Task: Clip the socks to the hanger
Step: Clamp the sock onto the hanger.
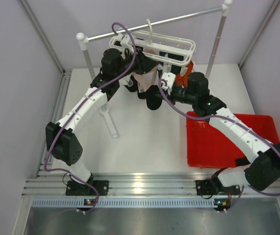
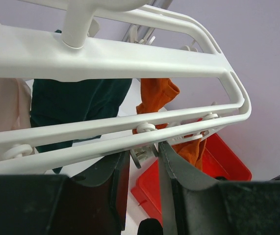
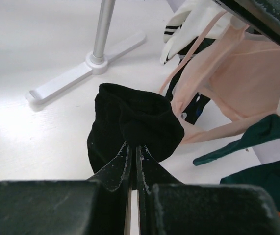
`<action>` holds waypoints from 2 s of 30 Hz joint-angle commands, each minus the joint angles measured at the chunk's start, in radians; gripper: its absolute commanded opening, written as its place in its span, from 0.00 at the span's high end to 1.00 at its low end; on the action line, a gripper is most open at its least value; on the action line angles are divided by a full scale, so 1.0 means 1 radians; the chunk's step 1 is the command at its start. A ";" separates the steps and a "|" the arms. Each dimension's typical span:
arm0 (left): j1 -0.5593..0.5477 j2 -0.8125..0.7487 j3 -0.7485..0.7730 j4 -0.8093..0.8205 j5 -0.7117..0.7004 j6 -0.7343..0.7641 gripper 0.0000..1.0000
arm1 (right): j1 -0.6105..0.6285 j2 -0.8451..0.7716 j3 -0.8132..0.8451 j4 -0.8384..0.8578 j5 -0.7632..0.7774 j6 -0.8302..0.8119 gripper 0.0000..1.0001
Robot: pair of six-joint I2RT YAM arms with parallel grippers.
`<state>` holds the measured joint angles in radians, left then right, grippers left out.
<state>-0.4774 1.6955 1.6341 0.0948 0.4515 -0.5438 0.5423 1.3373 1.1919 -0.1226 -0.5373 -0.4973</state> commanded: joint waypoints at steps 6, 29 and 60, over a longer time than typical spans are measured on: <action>-0.009 0.009 0.015 -0.053 0.027 0.019 1.00 | -0.076 0.074 0.213 -0.084 -0.007 -0.004 1.00; -0.009 -0.008 -0.013 -0.003 0.098 0.031 1.00 | -0.231 0.215 0.439 -0.332 -0.181 -0.058 1.00; -0.009 0.001 -0.011 -0.014 0.139 0.038 1.00 | -0.286 0.197 0.413 -0.150 -0.283 0.095 1.00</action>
<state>-0.4774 1.6955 1.6341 0.1120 0.5095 -0.5171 0.2649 1.5497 1.5860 -0.3679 -0.7868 -0.4252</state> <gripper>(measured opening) 0.314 0.010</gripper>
